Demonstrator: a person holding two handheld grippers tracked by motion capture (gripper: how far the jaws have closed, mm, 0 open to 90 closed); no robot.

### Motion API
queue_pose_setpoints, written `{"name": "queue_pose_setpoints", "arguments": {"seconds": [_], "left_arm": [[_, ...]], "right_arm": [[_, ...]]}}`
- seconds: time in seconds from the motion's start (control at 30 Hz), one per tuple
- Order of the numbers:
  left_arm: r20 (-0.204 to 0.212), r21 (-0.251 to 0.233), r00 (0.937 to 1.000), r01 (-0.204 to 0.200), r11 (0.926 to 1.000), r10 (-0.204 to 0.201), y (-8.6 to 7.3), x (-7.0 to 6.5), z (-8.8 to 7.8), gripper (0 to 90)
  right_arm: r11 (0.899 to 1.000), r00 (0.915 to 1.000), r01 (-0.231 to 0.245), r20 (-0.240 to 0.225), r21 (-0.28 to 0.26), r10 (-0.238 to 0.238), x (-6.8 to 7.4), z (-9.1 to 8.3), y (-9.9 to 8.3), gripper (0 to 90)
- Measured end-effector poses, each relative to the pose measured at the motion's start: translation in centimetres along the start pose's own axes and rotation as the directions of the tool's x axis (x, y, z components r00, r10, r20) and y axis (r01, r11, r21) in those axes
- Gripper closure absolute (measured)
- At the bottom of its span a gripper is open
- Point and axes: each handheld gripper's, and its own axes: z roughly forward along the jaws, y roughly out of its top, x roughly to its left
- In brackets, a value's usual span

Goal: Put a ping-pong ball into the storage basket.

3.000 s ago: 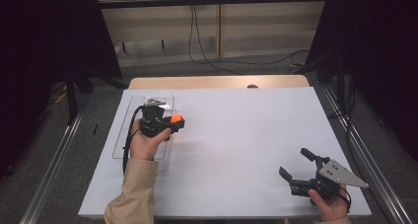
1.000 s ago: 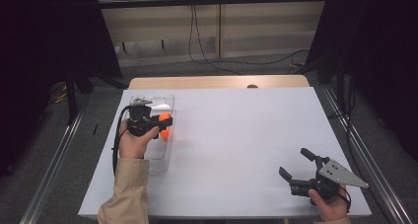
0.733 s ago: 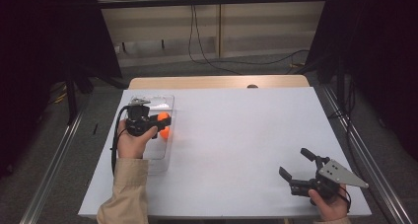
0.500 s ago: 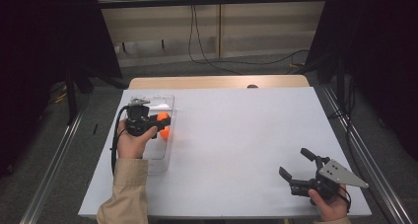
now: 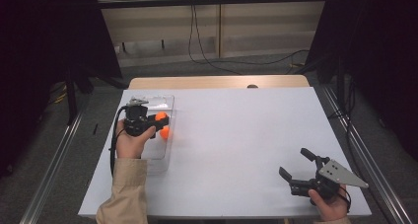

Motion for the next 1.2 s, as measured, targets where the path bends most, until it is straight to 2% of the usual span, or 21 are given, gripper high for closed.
{"name": "queue_pose_setpoints", "arguments": {"seconds": [1.2], "left_arm": [[-0.036, -0.006, 0.9992, 0.018, 0.9998, -0.018, -0.4, 1.2, -0.1, 50.9]], "right_arm": [[1.0, 1.0, 0.004, -0.001, 0.003, -0.004, -0.1, 0.0, 0.0, 2.7]]}}
